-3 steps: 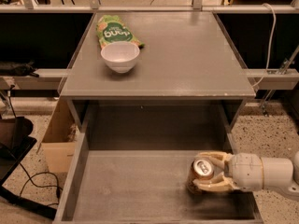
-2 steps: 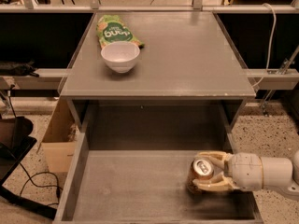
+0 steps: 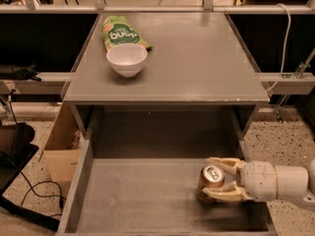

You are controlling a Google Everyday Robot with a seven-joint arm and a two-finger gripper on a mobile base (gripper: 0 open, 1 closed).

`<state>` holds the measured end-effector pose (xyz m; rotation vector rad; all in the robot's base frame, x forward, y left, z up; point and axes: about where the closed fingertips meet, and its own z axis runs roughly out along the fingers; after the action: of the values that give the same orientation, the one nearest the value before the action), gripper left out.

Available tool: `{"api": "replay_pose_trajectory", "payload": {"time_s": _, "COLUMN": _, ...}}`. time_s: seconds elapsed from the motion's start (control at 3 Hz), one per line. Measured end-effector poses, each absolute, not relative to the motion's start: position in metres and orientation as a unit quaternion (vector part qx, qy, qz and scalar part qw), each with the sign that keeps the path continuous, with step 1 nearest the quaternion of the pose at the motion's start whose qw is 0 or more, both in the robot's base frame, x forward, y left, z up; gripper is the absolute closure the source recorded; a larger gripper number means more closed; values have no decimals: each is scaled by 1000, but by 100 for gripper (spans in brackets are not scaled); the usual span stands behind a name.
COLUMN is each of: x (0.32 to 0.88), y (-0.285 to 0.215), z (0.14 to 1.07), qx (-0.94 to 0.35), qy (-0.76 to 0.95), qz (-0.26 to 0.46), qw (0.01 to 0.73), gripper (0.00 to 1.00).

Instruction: Place orange can into top drawer

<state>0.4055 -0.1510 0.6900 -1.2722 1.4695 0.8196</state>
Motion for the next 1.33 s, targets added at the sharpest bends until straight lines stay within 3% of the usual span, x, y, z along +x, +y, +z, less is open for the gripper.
{"api": "replay_pose_trajectory", "payload": {"time_s": 0.33, "x": 406, "y": -151, "z": 690, "qx": -525, "qy": 606, "qz": 338, "qw": 493, "gripper": 0}}
{"api": "replay_pose_trajectory", "payload": {"time_s": 1.0, "x": 404, "y": -143, "z": 701, "qx": -549, "qy": 595, "qz": 334, "qw": 483, "gripper": 0}}
{"api": "replay_pose_trajectory", "payload": {"time_s": 1.33, "x": 396, "y": -139, "z": 751, "qx": -597, "qy": 571, "qz": 318, "qw": 465, "gripper": 0}}
